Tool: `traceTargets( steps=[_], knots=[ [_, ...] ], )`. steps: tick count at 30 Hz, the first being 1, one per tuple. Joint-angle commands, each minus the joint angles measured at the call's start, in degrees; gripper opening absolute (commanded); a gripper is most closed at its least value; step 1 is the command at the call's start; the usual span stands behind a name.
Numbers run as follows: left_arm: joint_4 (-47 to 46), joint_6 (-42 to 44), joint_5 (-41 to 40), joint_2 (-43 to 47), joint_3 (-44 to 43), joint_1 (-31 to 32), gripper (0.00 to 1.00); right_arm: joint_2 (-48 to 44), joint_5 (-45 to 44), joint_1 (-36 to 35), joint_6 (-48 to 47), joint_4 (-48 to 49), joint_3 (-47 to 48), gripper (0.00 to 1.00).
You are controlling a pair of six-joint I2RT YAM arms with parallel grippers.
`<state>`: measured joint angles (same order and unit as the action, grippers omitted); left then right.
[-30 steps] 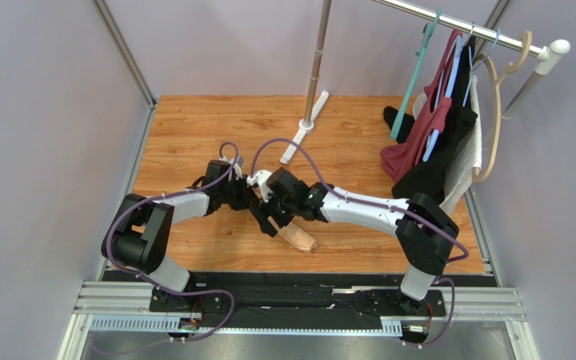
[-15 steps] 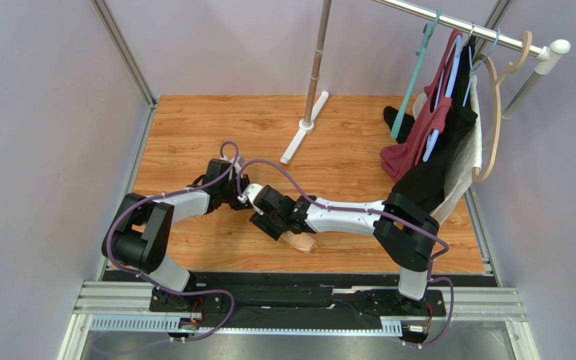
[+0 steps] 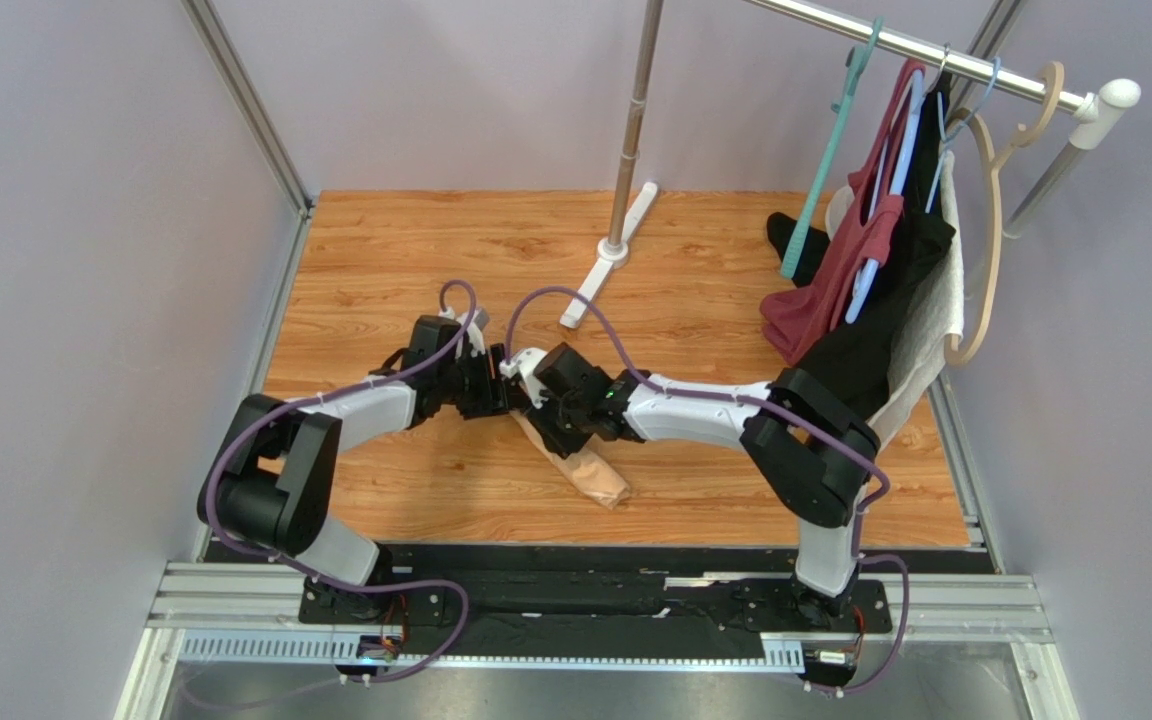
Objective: Fold the napkin, place the utensils inside, and roll it up
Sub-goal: Roll the napkin with the utensil
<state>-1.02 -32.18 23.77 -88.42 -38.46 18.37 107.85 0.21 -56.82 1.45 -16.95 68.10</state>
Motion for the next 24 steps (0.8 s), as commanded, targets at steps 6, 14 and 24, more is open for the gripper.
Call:
traceTargets(
  steps=[6, 14, 24],
  knots=[
    [0.8, 1.7, -6.3, 11.9, 2.1, 0.1, 0.67, -1.9, 31.5, 12.4, 9.1, 9.3, -5.3, 0.26],
    [-1.6, 1.1, -5.4, 10.7, 4.0, 0.1, 0.68, 4.2, 46.2, 16.5, 12.8, 13.3, -3.9, 0.25],
    [-6.4, -0.7, -5.6, 7.7, 5.1, 0.0, 0.68, 9.1, 54.1, 18.8, 15.9, 16.5, -2.9, 0.25]
  ],
)
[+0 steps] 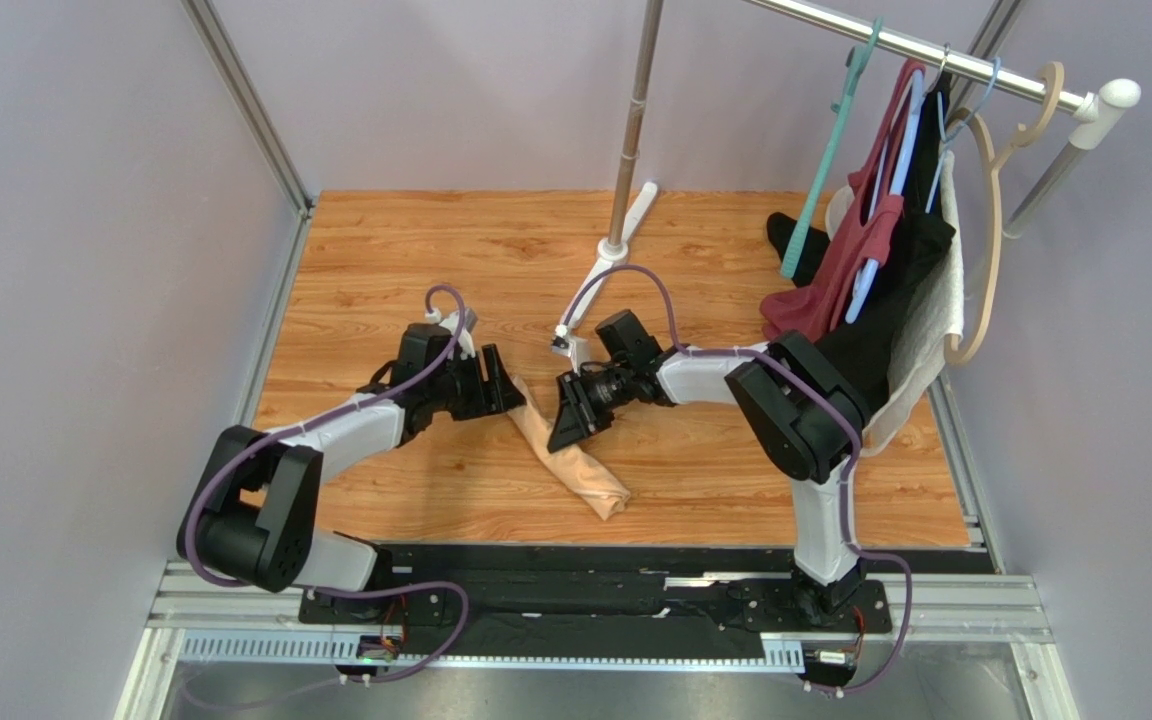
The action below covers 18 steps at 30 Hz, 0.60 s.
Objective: Fold the napkin, place the utensils inside, and roll it up
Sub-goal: Roll the napkin with the utensil
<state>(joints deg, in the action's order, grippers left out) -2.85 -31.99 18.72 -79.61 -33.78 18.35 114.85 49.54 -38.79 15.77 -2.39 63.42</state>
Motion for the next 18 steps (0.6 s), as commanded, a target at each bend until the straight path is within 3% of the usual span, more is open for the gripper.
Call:
traceTargets(
  steps=[1, 18],
  knots=[
    [-5.1, -1.1, 0.1, -1.9, 0.6, 0.0, 0.68, 2.6, 5.1, 0.8, 1.6, 1.9, 2.0, 0.25],
    [-15.7, -6.0, 1.5, -2.1, 5.0, 0.0, 0.67, 6.4, 7.1, 2.1, 1.1, 2.7, 4.1, 0.25]
  ],
)
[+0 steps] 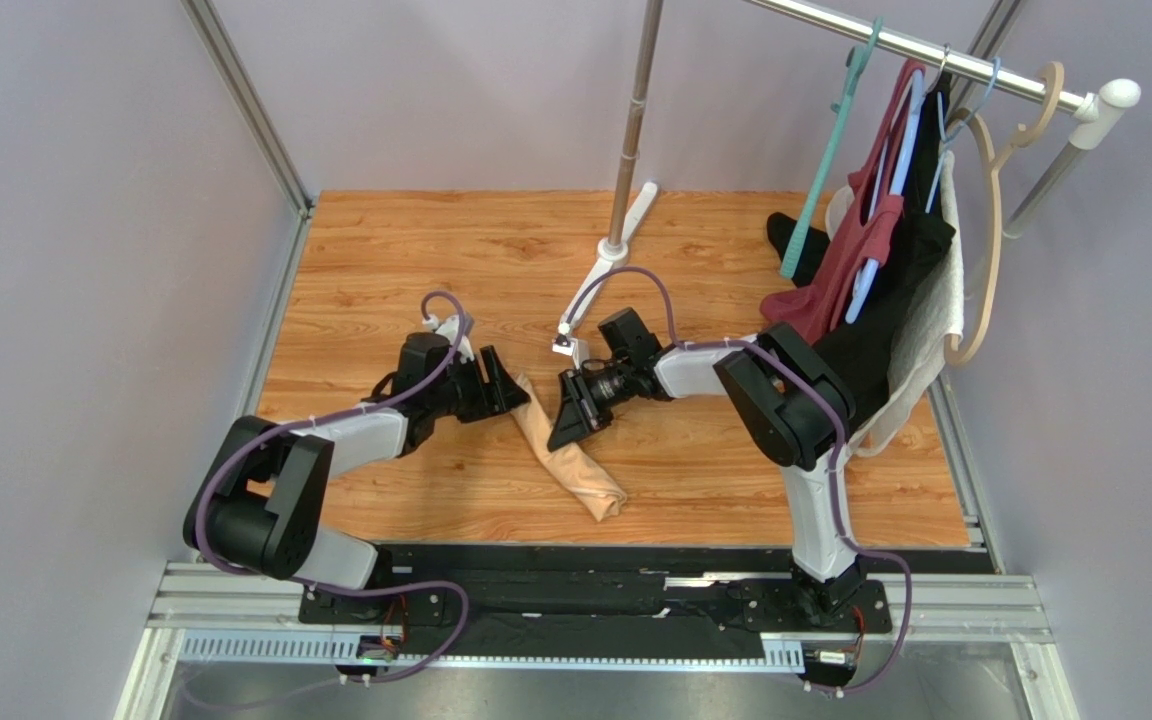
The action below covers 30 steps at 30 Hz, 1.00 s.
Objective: Fold the napkin, place the utensils inside, and roll it up
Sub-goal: Roll the napkin with the utensil
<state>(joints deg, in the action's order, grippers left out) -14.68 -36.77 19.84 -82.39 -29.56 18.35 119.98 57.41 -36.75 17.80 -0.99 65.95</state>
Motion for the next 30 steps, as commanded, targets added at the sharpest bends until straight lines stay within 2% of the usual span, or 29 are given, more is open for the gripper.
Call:
traceTargets(
  steps=[1, 8, 18, 30],
  knots=[
    [-4.3, -1.6, 0.3, 0.5, 1.1, 0.0, 0.67, 1.2, -0.9, 0.1, -1.0, 0.0, 1.5, 0.25],
    [-13.5, -6.7, -0.4, 1.7, 5.8, 0.0, 0.67, 1.1, -1.3, 0.1, -1.5, -1.5, 2.0, 0.25],
    [-17.1, -8.3, -2.7, 3.5, 8.1, 0.0, 0.68, 1.0, -1.8, 0.1, -2.2, -2.8, 2.2, 0.25],
    [-20.3, -8.6, 1.3, -3.0, 5.2, 0.0, 0.65, 1.7, -2.4, 0.1, -3.3, -5.1, 3.3, 0.25]
  ],
)
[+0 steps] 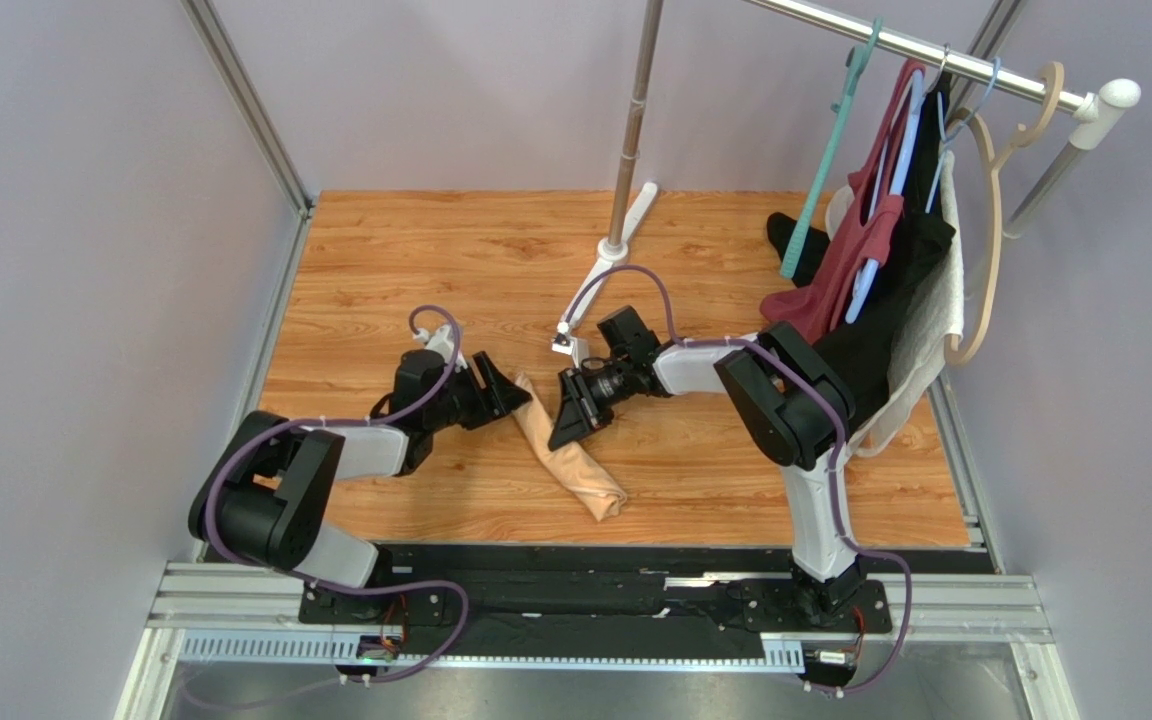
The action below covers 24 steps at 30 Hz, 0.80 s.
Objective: Fold the napkin, place the utensils inside, and roll it up
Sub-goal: Roll the napkin with the utensil
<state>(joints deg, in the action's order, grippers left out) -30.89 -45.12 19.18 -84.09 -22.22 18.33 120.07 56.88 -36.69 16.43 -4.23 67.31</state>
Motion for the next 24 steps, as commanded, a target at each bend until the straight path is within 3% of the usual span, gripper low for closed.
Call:
traceTargets(
  steps=[1, 5, 7, 9, 13, 19, 24],
  knots=[
    [-4.6, -0.2, 2.2, -1.6, -2.3, 0.0, 0.65, 1.7, -1.9, 0.1, -1.9, -2.1, 1.9, 0.26],
    [-6.8, -0.3, 4.1, -3.4, -2.2, 0.0, 0.54, 1.5, -2.4, 0.1, -2.0, -2.6, 2.0, 0.27],
    [-8.1, -0.6, 4.5, -4.1, -2.1, 0.0, 0.42, 1.0, -2.7, 0.1, -2.1, -3.1, 2.1, 0.31],
    [-8.7, -0.9, 5.1, -5.1, -2.0, 0.0, 0.30, -0.4, -3.7, 0.0, -2.4, -3.9, 2.2, 0.39],
    [-9.5, -1.3, 5.5, -5.4, -1.9, 0.0, 0.17, -5.5, -9.3, 0.2, -5.3, -10.6, 3.2, 0.67],
    [-5.2, -1.2, 5.6, -4.6, -3.3, 0.0, 0.11, -17.6, -28.9, -1.3, -7.3, -16.3, 2.9, 0.76],
    [1.3, -0.3, 5.3, -4.2, -5.5, 0.0, 0.10, -25.7, -53.3, -12.9, -13.5, -14.2, -0.2, 0.76]
  ],
)
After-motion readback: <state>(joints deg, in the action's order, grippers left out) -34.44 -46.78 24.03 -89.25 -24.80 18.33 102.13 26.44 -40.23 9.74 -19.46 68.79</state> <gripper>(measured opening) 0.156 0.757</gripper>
